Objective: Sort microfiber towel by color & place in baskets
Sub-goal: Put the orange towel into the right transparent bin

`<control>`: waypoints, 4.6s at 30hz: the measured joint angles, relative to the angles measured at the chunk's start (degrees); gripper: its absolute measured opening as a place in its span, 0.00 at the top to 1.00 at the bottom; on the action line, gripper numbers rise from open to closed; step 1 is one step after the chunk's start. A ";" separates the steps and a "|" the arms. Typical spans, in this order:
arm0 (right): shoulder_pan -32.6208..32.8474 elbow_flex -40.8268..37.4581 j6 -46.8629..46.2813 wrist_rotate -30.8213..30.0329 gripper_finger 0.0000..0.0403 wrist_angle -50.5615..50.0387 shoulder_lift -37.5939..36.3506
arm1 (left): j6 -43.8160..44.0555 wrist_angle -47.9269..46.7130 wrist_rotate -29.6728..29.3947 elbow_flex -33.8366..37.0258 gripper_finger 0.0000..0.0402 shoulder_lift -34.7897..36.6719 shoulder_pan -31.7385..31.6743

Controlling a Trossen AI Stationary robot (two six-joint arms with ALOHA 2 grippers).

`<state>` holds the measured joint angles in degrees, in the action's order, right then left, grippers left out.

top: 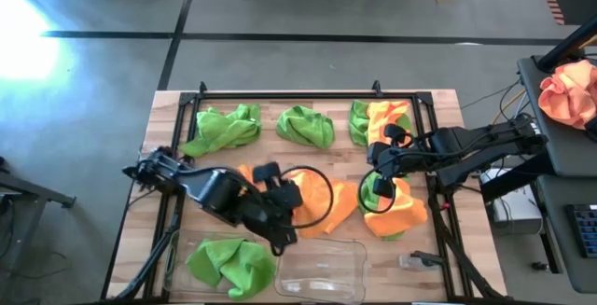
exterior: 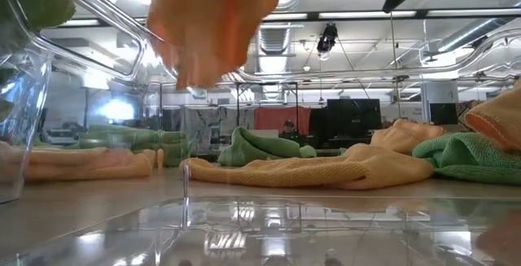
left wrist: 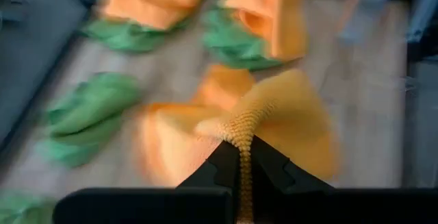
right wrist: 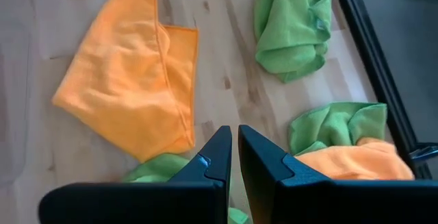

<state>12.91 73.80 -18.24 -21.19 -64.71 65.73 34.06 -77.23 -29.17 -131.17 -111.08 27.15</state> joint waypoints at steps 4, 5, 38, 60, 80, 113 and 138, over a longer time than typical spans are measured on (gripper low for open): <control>0.00 0.00 0.41 0.10 0.94 0.09 0.00 | 5.01 7.55 7.37 6.76 1.00 1.27 -0.32; 0.00 0.00 0.50 0.08 0.94 0.11 0.00 | 6.01 8.46 7.81 7.34 1.00 1.40 -0.27; -0.31 0.00 -8.04 -0.81 0.94 -0.50 0.00 | -5.53 25.56 13.72 11.83 1.00 0.52 6.08; -0.31 -0.07 -6.22 0.64 0.94 -5.92 0.00 | 5.31 47.90 24.59 23.21 0.78 0.44 2.42; -0.31 -0.07 -3.60 0.64 0.94 -5.77 0.00 | 2.11 27.32 13.48 23.21 0.65 0.38 0.86; -0.31 -0.09 -0.13 0.63 0.94 -4.98 0.00 | -13.36 45.82 12.30 49.11 0.65 0.12 -14.00; -0.31 -0.09 -2.34 0.67 0.94 -4.85 0.00 | -25.22 61.55 25.29 57.01 0.65 -3.01 -19.97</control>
<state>12.60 73.71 -20.58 -20.51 -69.56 65.73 8.85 -15.68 -3.88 -74.16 -114.09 7.17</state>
